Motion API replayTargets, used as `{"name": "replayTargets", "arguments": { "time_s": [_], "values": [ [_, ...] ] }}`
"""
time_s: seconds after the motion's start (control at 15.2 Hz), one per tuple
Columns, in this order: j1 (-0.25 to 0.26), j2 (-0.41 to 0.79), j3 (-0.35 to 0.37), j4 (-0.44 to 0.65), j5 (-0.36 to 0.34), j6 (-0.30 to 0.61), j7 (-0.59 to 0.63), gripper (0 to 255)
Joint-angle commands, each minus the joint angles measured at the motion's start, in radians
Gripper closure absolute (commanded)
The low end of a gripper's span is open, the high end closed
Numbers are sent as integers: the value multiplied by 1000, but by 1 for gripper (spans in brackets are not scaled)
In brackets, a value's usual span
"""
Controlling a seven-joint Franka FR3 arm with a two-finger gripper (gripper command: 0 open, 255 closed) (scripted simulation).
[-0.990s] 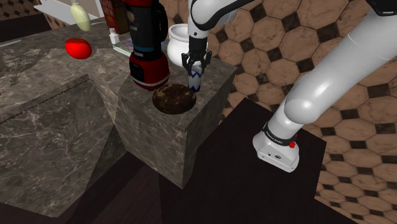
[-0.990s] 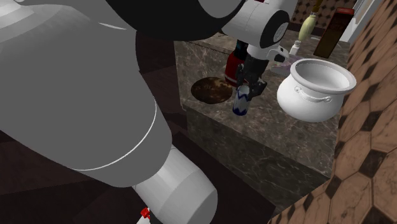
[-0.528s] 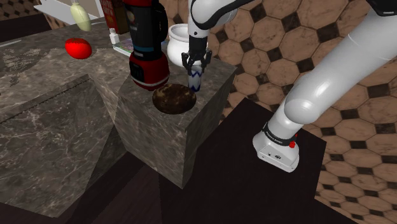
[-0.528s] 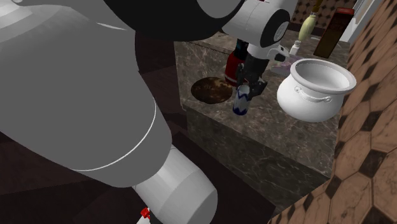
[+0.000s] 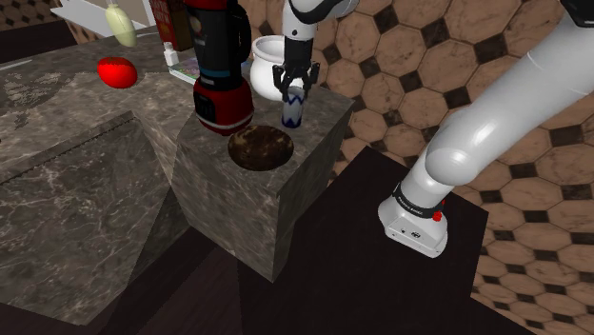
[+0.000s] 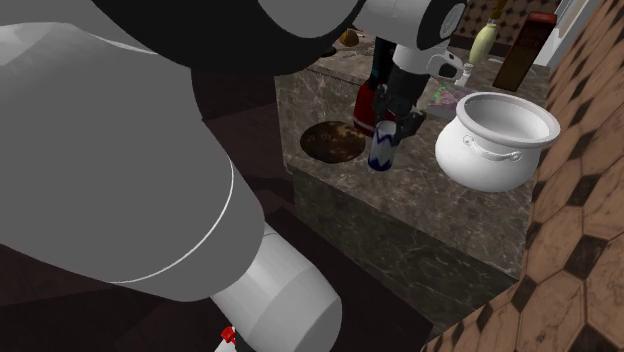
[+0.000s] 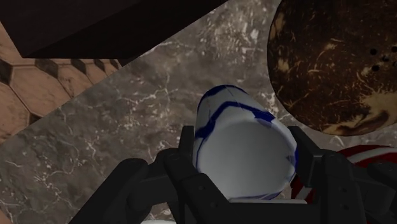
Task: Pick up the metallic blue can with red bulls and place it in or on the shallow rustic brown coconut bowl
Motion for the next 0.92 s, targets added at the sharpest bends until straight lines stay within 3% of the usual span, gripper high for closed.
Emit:
{"name": "replayTargets", "arguments": {
  "time_s": [0.0, 0.86],
  "values": [
    [0, -5, 0, 23, -1, -28, 3, 255],
    [-2, -43, -4, 159, -5, -202, 14, 255]
  ]
}}
